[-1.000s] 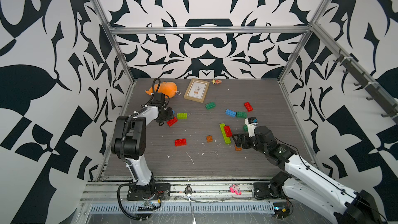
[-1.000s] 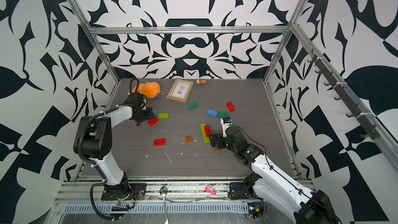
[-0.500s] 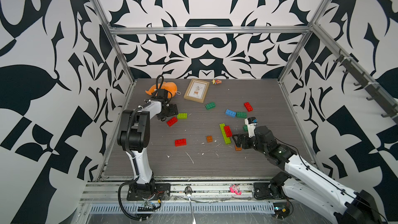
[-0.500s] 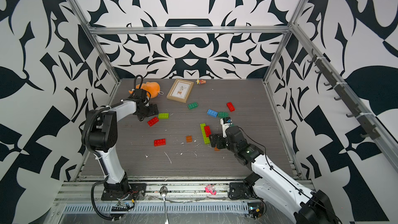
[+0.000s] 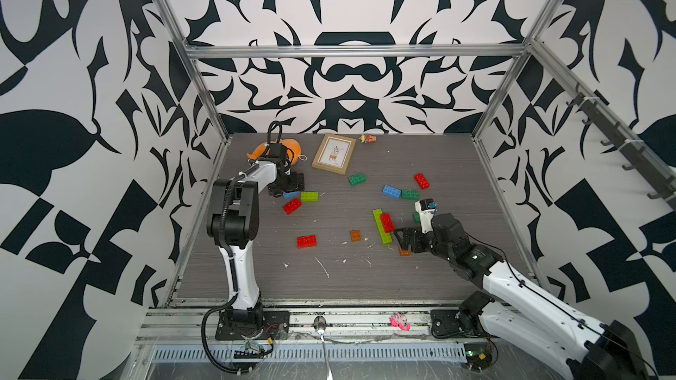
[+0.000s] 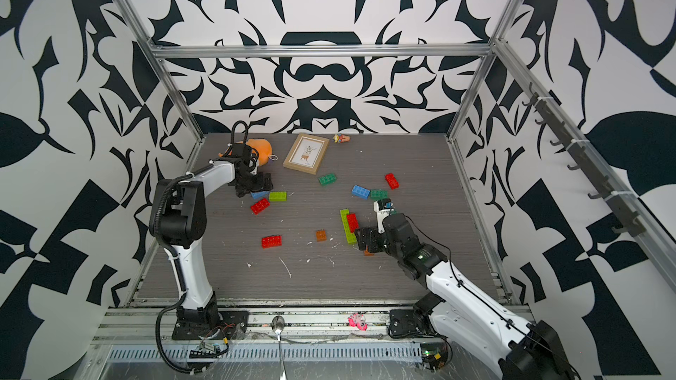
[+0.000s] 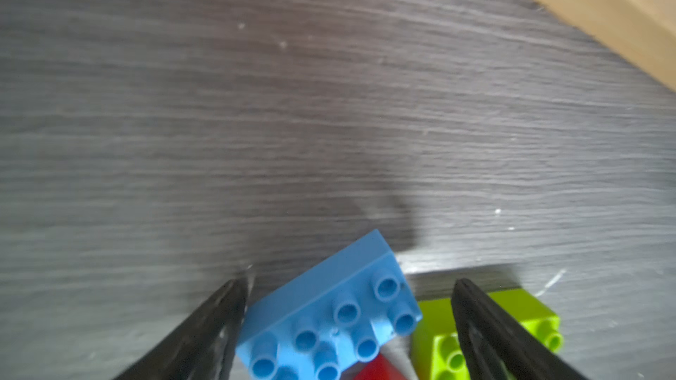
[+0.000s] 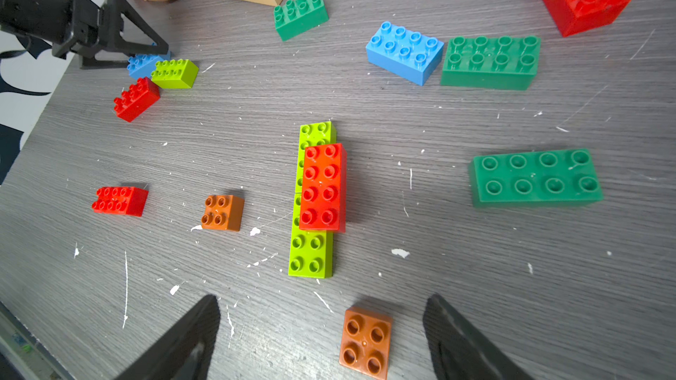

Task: Assemble a small pinwheel with lego
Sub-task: Pick up the lego brick from the center of the board.

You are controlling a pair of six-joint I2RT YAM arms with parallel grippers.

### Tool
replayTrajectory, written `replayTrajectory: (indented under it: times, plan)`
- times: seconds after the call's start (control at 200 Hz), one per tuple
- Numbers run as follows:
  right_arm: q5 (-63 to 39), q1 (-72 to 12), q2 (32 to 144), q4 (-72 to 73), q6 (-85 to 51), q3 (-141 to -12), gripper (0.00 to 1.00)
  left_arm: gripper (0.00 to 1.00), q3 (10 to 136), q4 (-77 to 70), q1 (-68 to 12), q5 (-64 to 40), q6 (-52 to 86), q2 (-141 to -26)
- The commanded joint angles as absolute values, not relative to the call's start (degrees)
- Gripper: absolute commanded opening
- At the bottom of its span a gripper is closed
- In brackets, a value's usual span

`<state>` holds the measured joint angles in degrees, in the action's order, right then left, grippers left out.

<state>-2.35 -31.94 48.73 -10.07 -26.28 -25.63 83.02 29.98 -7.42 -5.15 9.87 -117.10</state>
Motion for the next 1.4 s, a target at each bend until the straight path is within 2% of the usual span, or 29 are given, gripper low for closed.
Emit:
replayTrajectory:
  times: [0.0, 0.045, 0.105, 0.14, 0.5, 0.735, 1.045, 1.395]
  plan:
    - [-2.36, -31.8, 48.69, -8.44, -25.31, -26.21, 0.9, 0.9, 82.9, 34.83, -7.54, -8.7, 9.07, -119.49]
    - [-2.37, -31.75, 48.7, -8.44, -25.32, -26.23, 0.9, 0.86, 82.4, 35.05, -7.56, -7.77, 10.2, -119.08]
    - [-2.43, -31.79, 48.61, -8.45, -25.31, -26.35, 0.9, 0.86, 80.83, 34.56, -7.72, -7.4, 11.36, -117.86]
    - [-2.59, -31.77, 48.6, -8.37, -25.31, -26.31, 0.9, 0.81, 79.75, 33.96, -8.1, -6.68, 11.67, -117.01]
    - [-3.34, -31.77, 48.73, -8.22, -25.31, -26.28, 0.9, 0.75, 70.59, 28.35, -13.76, -6.46, 14.75, -112.1]
    - [-3.62, -31.8, 48.6, -8.17, -25.32, -26.35, 0.9, 0.63, 69.76, 27.07, -16.18, -0.92, 18.1, -111.32]
    - [-4.04, -31.76, 48.85, -8.0, -25.31, -26.32, 0.9, 0.55, 66.21, 24.21, -17.58, 5.3, 25.64, -110.26]
    - [-4.33, -31.8, 49.22, -7.99, -25.31, -26.4, 0.9, 0.61, 66.17, 22.64, -18.77, 8.79, 31.07, -110.36]
